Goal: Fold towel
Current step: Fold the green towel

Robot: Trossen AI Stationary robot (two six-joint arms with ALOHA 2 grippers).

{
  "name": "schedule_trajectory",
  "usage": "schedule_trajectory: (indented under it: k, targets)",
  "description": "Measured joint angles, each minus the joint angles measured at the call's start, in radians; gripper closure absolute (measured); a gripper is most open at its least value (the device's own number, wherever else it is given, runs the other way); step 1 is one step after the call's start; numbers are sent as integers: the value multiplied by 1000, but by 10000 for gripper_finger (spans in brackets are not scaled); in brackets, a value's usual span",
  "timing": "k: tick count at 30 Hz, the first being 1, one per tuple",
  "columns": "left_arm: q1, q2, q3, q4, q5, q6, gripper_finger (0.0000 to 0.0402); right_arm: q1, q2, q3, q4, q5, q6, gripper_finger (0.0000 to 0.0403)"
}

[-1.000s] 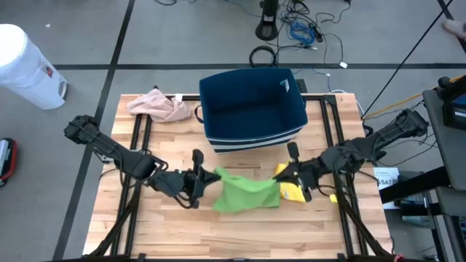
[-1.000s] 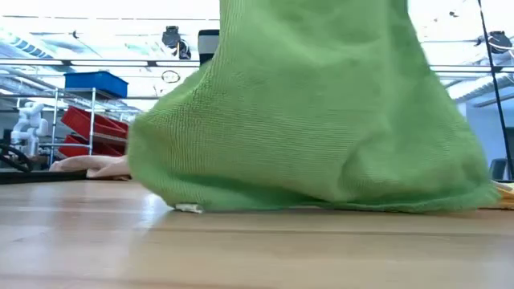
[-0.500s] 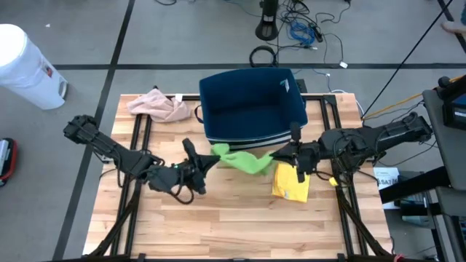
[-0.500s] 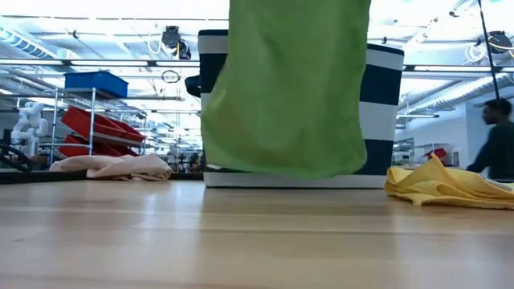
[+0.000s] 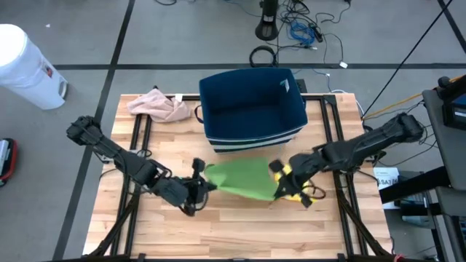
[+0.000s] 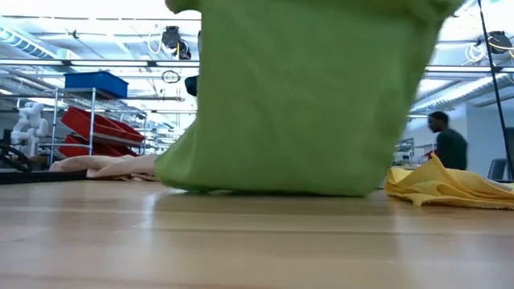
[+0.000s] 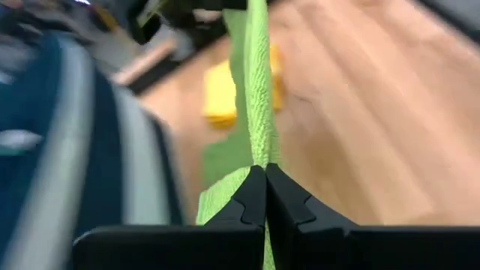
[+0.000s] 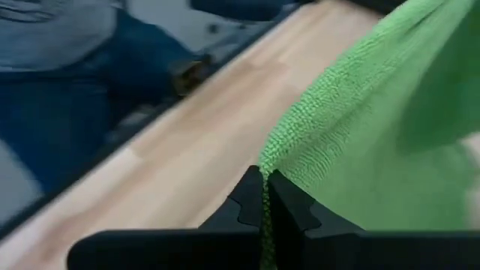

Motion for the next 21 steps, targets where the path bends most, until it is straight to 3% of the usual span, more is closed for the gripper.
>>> schedule_trajectory:
  k: [5, 14, 21]
  targets:
    - [-3, 76, 0, -3, 199, -96, 402, 45, 148, -18, 148, -95, 59, 402]
    - [-8, 251, 0, -12, 366, -218, 402, 92, 366, -19, 309, -191, 168, 402]
    - [-8, 308, 2, -3, 523, -327, 402, 104, 425, -18, 357, -217, 205, 402]
